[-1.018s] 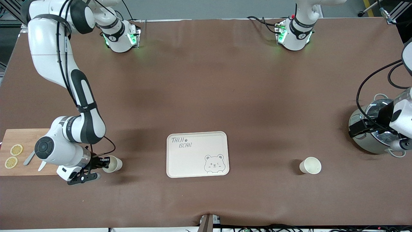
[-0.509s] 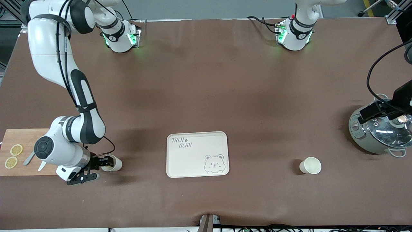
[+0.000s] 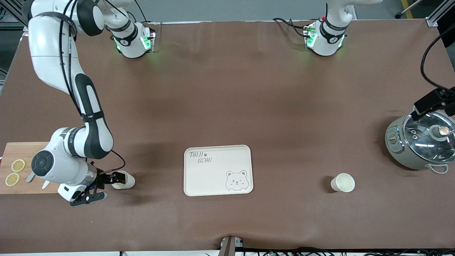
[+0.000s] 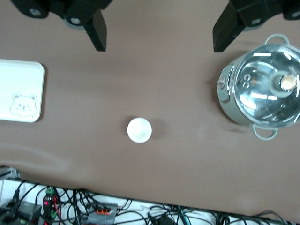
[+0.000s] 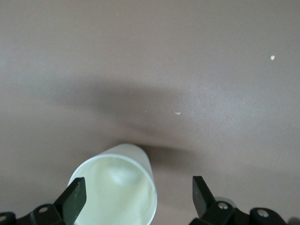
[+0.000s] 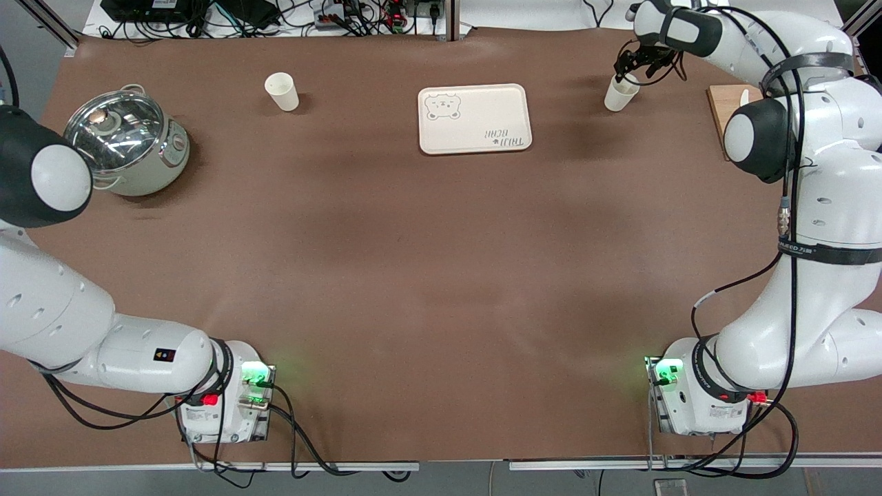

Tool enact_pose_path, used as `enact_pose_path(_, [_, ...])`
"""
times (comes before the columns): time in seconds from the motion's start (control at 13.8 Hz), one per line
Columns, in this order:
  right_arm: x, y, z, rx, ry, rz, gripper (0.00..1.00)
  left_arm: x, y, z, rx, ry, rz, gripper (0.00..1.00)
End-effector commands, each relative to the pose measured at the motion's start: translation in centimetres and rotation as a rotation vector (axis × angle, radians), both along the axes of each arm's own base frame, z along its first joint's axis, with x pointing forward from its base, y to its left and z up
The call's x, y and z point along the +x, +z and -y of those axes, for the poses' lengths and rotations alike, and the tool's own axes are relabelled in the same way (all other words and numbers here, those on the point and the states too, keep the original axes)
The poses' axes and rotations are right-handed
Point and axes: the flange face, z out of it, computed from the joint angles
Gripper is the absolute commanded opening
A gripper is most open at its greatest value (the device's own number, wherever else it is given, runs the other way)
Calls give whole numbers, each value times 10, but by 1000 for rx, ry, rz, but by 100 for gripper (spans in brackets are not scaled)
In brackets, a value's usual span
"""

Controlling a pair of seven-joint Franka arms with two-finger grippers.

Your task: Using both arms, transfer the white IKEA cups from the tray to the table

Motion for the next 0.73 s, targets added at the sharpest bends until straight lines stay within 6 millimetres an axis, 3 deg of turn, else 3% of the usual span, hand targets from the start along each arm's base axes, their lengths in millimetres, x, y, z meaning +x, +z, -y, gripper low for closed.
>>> enact_pose_path(0.0, [3,50,2,-1,13,-56,100,-14,3,-2,-11,-17,-28,100])
enact_pose_path(0.15, [1,90,10,-21,12,-109,100,-15,3,-2,-11,-18,-39,100])
enact_pose_path(0.29, [-13,146,13,-28,-7,-135,100,-16,4,-1,-11,-19,-39,100])
enact_pose_path(0.44, [-35,217,15,-85,-62,-118,100,-17,4,-1,-13,-20,-40,100])
enact_pose_path(0.65, [-77,287,30,-86,-109,-162,100,-15,2,-2,-12,-18,-45,100])
